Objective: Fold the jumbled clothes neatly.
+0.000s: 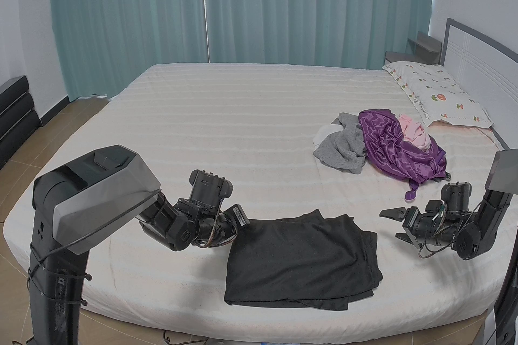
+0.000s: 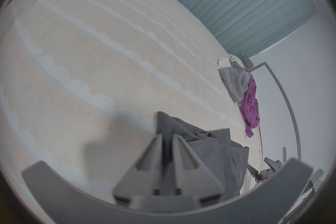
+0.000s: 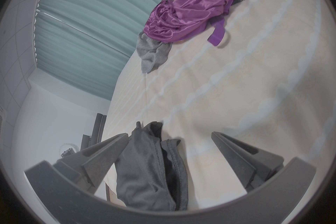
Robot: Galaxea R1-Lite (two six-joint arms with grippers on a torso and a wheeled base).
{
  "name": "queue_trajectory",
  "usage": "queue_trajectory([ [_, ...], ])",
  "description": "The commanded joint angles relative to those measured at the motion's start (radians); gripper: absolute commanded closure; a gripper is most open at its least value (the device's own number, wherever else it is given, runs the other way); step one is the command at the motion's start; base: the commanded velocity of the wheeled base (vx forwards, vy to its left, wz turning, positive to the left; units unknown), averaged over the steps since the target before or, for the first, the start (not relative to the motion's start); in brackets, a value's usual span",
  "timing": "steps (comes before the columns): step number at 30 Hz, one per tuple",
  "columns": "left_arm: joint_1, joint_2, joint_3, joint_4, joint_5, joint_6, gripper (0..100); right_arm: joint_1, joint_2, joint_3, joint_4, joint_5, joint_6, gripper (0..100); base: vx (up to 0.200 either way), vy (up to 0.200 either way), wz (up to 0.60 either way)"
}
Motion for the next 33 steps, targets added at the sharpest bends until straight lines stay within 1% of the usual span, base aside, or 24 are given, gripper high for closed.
queue_trajectory([
  [1,0.0,-0.002,0.008,0.001,0.032,-0.007,100,0.053,0.016,-0.014,-0.002,-0.001,0.012,0,0.0,0.0,0.0],
  [3,0.0,-0.002,0.01,0.001,0.064,-0.025,100,0.076,0.023,-0.039,-0.002,-0.003,0.026,0,0.0,0.0,0.0],
  [6,0.0,-0.003,0.013,0.001,0.101,-0.08,100,0.11,0.037,-0.077,-0.006,-0.007,0.054,0,0.0,0.0,0.0],
  [8,0.0,-0.003,0.014,0.001,0.102,-0.1,100,0.131,0.049,-0.097,-0.005,-0.012,0.061,0,0.0,0.0,0.0],
  [9,0.006,-0.006,0.014,0.001,0.101,-0.115,100,0.154,0.065,-0.111,-0.006,-0.019,0.063,0,0.0,0.0,0.0],
  [14,0.009,-0.014,0.03,-0.002,0.102,-0.12,100,0.211,0.103,-0.161,-0.002,-0.053,0.057,0,0.0,0.0,0.0],
  [16,0.011,-0.02,0.039,0.0,0.102,-0.123,100,0.214,0.114,-0.183,0.001,-0.064,0.057,0,0.0,0.0,0.0],
  [23,0.02,-0.046,0.091,-0.006,0.096,-0.125,100,0.22,0.155,-0.203,-0.028,-0.058,0.065,0,0.0,0.0,0.0],
  [33,0.02,-0.049,0.102,-0.006,0.096,-0.125,100,0.232,0.164,-0.198,-0.043,-0.062,0.065,0,0.0,0.0,0.0],
])
